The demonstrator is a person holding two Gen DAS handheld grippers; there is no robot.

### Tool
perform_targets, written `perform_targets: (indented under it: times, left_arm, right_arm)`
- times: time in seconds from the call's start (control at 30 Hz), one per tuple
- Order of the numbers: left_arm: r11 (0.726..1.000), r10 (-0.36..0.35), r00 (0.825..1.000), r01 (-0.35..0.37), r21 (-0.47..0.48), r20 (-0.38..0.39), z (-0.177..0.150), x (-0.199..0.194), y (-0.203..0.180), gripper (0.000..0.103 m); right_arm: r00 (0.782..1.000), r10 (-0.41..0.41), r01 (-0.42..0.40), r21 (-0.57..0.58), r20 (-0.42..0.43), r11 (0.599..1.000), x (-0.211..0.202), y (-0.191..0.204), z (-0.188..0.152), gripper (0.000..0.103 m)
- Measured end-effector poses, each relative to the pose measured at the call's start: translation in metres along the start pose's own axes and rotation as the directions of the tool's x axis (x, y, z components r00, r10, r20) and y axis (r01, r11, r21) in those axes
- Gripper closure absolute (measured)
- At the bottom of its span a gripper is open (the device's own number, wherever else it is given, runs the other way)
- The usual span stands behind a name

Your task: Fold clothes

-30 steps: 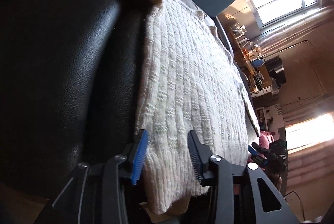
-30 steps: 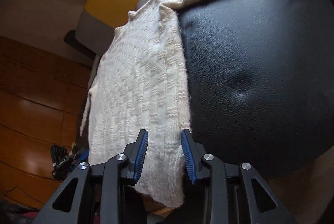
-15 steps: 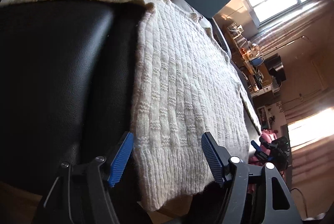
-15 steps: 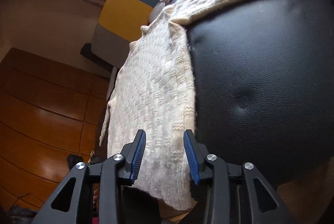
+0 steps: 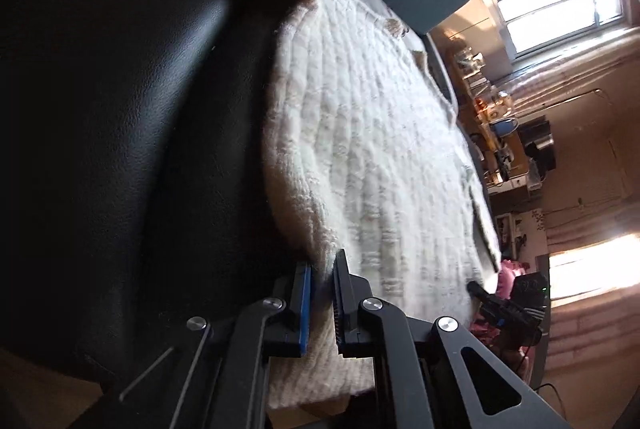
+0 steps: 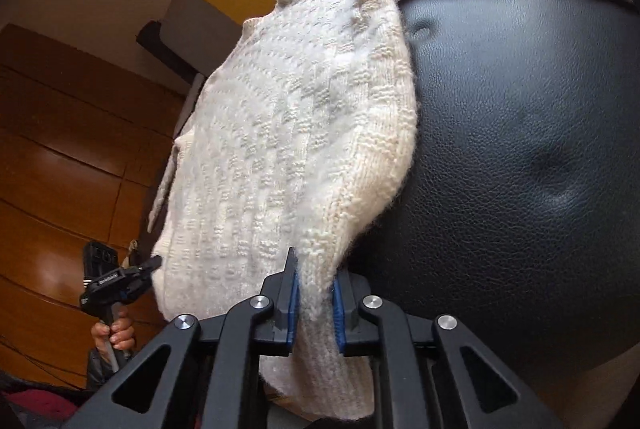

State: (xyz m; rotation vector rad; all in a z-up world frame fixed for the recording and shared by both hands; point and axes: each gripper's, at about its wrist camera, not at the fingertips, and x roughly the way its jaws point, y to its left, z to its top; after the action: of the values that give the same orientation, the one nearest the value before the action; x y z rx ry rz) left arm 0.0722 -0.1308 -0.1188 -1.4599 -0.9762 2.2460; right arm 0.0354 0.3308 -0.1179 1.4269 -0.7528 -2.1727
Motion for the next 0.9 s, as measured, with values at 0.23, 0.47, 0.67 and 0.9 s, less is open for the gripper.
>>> perform_targets:
  times: [0.23,0.47,0.67,0.9]
  left_arm:
    - [1.0,0.023,1.0,-0.023,0.02,-0.002,0.002,-0.012,0.001,0.094]
    - [0.998,0.045,0.999,-0.045,0.039,-0.004,0.003,-0.024,0.001,0.092]
    - [0.997,0.048,0.999,-0.049,0.064,0.017,0.007,-0.039,-0.004,0.085]
    - [0.986,0.006,1.0,-0.007,0.166,0.005,0.02,-0.008,-0.043,0.075]
  right_arm:
    - [0.996,-0.068,0.075,-0.119,0.058,0.99,-0.034,0.038,0.008,0.091]
    - [0.987,-0.156,0.155,-0.014,-0.045,0.988,-0.003,0.007,0.0,0.088]
    - [0.976,-0.191,0.197,-0.053,0.103,0.979,-0.048,0.023,0.018,0.077]
    - [0.992,-0.122,0.126,-0.107,0.042,0.986,-0.011,0.044,0.026,0.077]
